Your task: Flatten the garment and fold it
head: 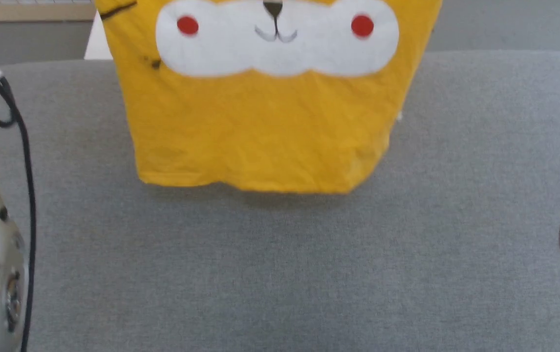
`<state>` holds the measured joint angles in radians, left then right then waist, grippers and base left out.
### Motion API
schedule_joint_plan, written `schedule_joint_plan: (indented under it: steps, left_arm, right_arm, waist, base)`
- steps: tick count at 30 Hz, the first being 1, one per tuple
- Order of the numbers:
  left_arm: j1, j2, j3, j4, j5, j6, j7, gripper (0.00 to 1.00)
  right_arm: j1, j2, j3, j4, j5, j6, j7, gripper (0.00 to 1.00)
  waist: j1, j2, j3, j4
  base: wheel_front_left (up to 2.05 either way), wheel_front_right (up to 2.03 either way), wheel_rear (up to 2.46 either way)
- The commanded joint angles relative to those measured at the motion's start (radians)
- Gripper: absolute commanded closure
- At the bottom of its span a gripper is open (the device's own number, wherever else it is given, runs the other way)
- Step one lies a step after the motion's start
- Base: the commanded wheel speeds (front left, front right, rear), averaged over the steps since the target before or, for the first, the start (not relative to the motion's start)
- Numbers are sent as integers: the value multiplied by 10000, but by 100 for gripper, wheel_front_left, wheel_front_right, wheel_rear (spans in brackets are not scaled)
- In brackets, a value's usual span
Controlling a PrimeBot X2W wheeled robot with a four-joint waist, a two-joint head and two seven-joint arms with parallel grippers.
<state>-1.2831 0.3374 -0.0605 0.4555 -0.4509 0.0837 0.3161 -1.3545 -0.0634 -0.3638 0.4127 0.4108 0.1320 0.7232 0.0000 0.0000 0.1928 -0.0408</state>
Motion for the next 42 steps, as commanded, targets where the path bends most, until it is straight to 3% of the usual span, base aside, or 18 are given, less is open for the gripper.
schedule_joint_plan:
  steps: [1, 4, 12, 21, 28, 33, 38, 42]
  left_arm:
    - [-404, 51, -74, 194, 89, 9, -28, 100]
    - [-1244, 209, -192, 563, 375, 119, -163, 100]
    - [-3061, 135, -145, 715, 682, 304, -1747, 100]
    - [-2765, -141, 16, 1491, 295, 57, -2731, 100]
    - [-1747, -748, 150, 2318, -354, -422, -3374, 100]
    - [-588, -1155, 321, 2654, -951, -1044, -3848, 100]
    - [1168, -1423, 247, 2534, -1268, -1604, -4333, 100]
    - [3118, -1706, -59, 2158, -1320, -1738, -4301, 100]
  right_arm:
    - [-461, 44, -43, 223, -169, -13, -236, 100]
    - [-1498, 110, -60, 818, -613, -13, -796, 100]
    - [-3825, 128, -9, 2493, -995, -13, -2937, 100]
    - [-4055, 130, 463, 3473, -762, -13, -3889, 100]
    - [-2709, -155, 977, 3254, 12, -13, -3952, 100]
    - [-1062, -484, 1381, 2648, 805, -13, -3837, 100]
    - [1333, -572, 1509, 1610, 1925, -13, -3594, 100]
    - [4004, -677, 1696, 304, 2928, -13, -3159, 100]
  waist:
    - [0, 0, 671, -283]
    - [0, 0, 1410, -404]
    - [0, 0, 3127, -342]
    - [0, 0, 3991, 73]
    - [0, 0, 3599, 519]
    - [0, 0, 2641, 834]
    - [0, 0, 1283, 1110]
    - [0, 0, 150, 1369]
  base:
    - [0, 0, 0]
    - [0, 0, 0]
    - [0, 0, 0]
    - [0, 0, 0]
    - [0, 0, 0]
    - [0, 0, 0]
    - [0, 0, 0]
    - [0, 0, 0]
